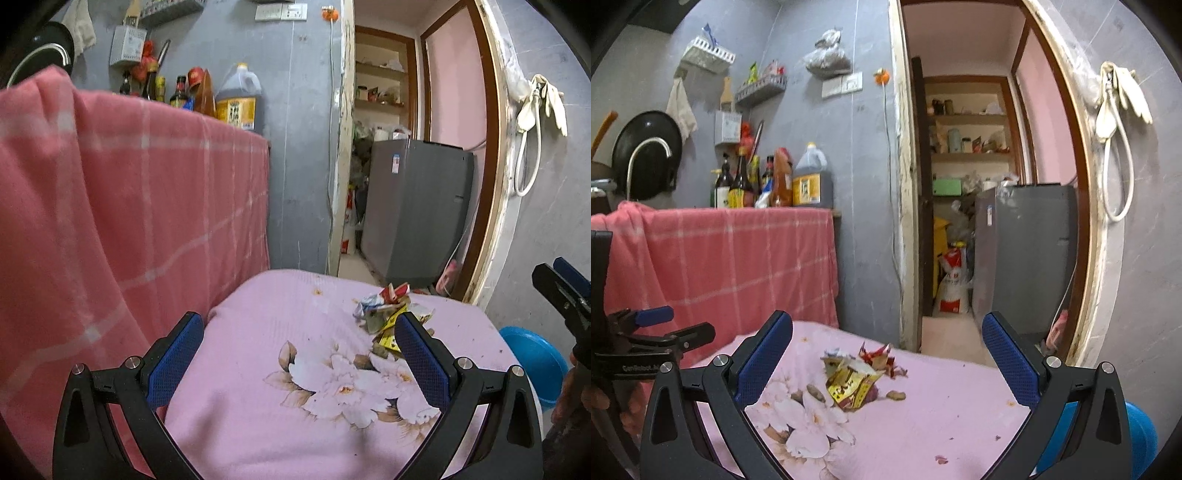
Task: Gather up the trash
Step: 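Move both open tools back above the remaining wrappers on the table, then grasp the brown crumb with the right tool while the left tool grasps a small clear scrap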
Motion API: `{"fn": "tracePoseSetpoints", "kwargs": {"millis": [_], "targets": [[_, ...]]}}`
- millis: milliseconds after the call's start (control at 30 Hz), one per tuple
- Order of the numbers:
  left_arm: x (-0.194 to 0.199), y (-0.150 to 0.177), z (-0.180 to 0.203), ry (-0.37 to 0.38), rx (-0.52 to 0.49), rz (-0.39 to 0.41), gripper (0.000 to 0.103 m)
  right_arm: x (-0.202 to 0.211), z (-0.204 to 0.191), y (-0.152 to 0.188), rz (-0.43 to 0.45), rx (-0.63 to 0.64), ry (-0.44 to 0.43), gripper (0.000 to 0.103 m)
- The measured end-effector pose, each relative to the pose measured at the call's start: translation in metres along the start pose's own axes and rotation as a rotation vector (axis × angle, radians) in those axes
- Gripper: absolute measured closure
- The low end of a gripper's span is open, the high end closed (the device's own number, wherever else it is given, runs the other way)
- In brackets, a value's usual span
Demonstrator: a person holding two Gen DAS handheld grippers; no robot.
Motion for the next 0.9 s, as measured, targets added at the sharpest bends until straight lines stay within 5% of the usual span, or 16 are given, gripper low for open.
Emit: {"fn": "tracePoseSetpoints", "kwargs": {"millis": [233, 900], "targets": [[-0.024, 0.008, -0.010, 0.013, 0.028, -0.086, 0.012, -0.027, -0.009, 0.019, -0.087, 0.013, -0.040, 0.001], [-0.094, 0.027, 0.049, 0.195, -0.012, -0.307, 0.061, -0.097, 0.019, 0.075, -0.396, 0.032, -0.032, 0.046]]}}
Point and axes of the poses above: each gripper's, at about its wrist camera, not at the fingertips, and x roughly against the way its jaws point, z to its right, y to its underside, the point moved 7 cm from there along -x, roughly the way its jaws point, and after that the axes turned 4 degrees about y, right-handed, at the moved point
